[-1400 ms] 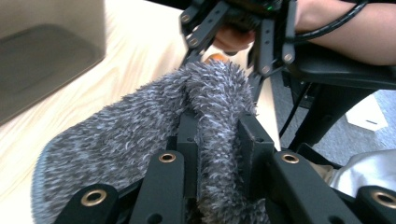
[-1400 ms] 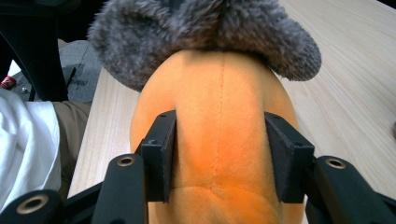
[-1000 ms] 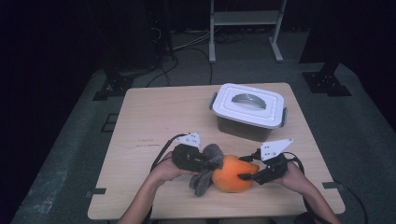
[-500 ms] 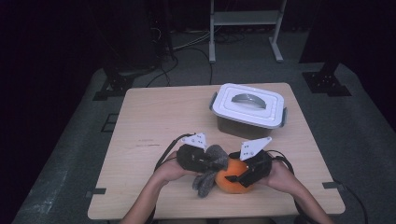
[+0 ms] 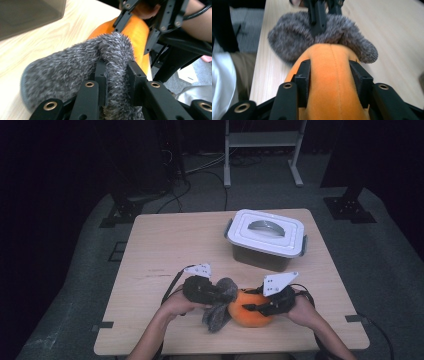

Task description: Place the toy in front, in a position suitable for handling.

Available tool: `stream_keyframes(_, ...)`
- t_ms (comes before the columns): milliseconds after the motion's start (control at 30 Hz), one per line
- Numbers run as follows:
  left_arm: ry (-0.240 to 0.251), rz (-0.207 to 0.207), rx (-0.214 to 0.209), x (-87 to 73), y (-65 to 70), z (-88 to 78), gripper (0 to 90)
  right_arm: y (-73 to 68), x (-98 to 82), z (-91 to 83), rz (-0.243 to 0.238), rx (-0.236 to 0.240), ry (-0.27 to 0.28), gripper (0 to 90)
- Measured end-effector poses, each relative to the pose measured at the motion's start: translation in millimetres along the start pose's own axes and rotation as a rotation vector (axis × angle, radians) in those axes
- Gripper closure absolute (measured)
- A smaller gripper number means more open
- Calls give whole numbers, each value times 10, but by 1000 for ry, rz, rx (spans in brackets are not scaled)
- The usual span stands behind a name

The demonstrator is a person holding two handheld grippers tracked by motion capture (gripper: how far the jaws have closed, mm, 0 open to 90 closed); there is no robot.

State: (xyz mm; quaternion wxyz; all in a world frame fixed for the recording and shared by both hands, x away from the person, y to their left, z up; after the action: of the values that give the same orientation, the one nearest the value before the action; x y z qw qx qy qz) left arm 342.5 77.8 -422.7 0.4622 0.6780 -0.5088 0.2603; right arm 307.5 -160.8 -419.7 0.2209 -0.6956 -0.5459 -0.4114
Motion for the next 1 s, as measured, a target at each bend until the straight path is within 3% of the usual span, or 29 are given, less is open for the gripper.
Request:
stream_keyframes(167, 41, 34, -8, 122, 81, -163, 736, 44, 53, 95, 44, 6, 90, 581)
stream_keyframes(267, 12, 71, 13, 199, 157, -227, 736, -1, 124, 214, 37, 20, 124, 580)
stream_keyframes(367, -15, 69, 37, 188, 149, -243, 735, -20, 143, 284, 14, 17, 114, 570)
stream_keyframes(500, -18, 57, 45, 128, 118, -230, 735, -5, 72, 231, 52, 16, 115, 546)
stream_keyframes(800, -46, 38, 54, 36, 51, -131, 734, 64, -154, -51, 81, -11, 115, 510)
stream_keyframes(1000, -48, 13, 18, -18, 6, 40, 733, 114, -257, -159, 99, -17, 113, 469)
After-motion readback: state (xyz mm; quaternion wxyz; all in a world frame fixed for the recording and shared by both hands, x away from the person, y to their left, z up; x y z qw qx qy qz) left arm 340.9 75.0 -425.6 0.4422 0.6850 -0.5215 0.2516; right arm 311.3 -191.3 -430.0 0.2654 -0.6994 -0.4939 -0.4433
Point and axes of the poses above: each handheld gripper's, and its own axes: z roughly forward along the jaws, x roughly out of its top, y roughly to its right, the point moved 2 cm from there along z, roughly forward along the jaws, and after that the axes turned 7 degrees about -x, right-handed, at the moved point
